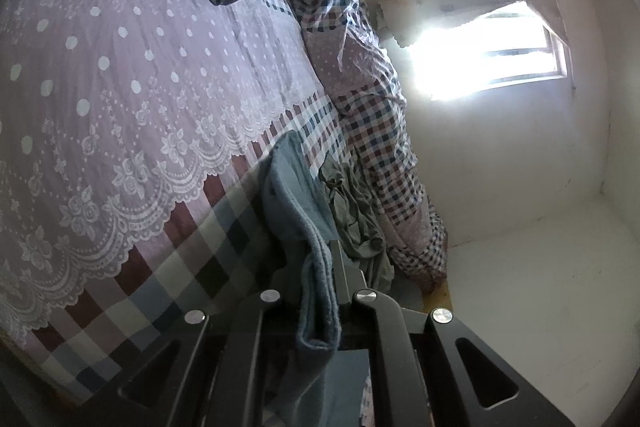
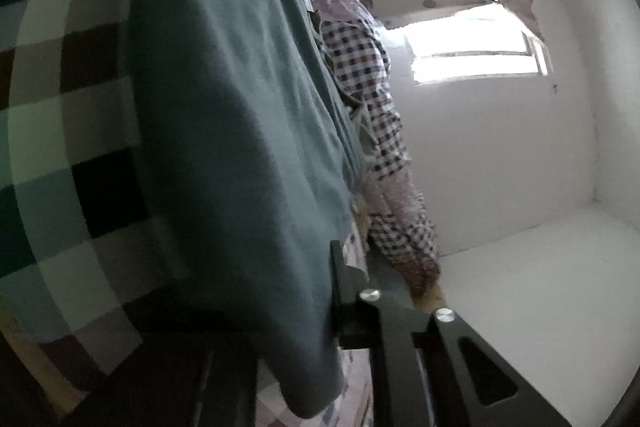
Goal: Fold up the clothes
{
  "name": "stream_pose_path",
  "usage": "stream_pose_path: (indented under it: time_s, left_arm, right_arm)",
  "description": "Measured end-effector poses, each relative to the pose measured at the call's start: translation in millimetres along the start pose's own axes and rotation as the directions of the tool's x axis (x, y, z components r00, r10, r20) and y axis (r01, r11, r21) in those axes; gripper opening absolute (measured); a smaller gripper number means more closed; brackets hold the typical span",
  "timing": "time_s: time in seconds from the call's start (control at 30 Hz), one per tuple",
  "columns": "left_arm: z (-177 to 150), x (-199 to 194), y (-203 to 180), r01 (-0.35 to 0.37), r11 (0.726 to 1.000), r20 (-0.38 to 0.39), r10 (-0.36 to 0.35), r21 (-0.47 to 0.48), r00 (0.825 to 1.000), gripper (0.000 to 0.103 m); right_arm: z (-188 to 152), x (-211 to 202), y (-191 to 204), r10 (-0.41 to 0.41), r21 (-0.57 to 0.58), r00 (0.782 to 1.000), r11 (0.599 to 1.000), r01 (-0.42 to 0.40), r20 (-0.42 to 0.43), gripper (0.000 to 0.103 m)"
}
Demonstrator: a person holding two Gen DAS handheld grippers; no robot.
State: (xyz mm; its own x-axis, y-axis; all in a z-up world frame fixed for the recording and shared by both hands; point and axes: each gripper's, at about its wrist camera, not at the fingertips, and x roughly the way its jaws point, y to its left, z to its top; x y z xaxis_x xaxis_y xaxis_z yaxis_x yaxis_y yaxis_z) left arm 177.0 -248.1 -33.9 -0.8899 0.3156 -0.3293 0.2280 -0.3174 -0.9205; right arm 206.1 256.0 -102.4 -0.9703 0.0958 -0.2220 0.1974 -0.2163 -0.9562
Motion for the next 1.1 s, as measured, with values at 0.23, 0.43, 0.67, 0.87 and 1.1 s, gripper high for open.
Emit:
stream_pose_path:
  time_s: [0.23, 0.43, 0.67, 0.87, 1.1]
  left_arm:
    - [-1.0, -0.6, -21.9, -0.016, 0.994, 0.004, 0.016, 0.106, 1.000, 0.006]
    - [3.5, -13.2, -57.5, 0.017, 0.986, 0.013, -0.019, 0.167, 1.000, 0.006]
    - [11.0, -60.1, -119.8, 0.147, 0.964, 0.035, -0.158, 0.224, 0.987, 0.006]
    - [8.3, -108.8, -162.7, 0.223, 0.942, 0.043, -0.241, 0.252, 0.970, 0.006]
    - [-7.8, -163.8, -190.5, 0.233, 0.934, 0.027, -0.250, 0.271, 0.968, 0.006]
  right_arm:
    - [6.3, -16.3, -47.1, 0.048, 0.146, 0.999, 0.988, -0.048, 0.003, 0.007]
    - [18.1, -45.2, -110.1, 0.030, 0.222, 0.999, 0.974, -0.036, 0.032, 0.007]
    - [28.2, -80.6, -204.3, -0.052, 0.343, 0.997, 0.939, 0.028, 0.062, 0.007]
    - [27.4, -116.3, -271.7, -0.086, 0.432, 0.994, 0.901, 0.045, 0.075, 0.007]
    - [17.4, -164.3, -325.4, -0.001, 0.499, 0.996, 0.865, -0.045, 0.091, 0.007]
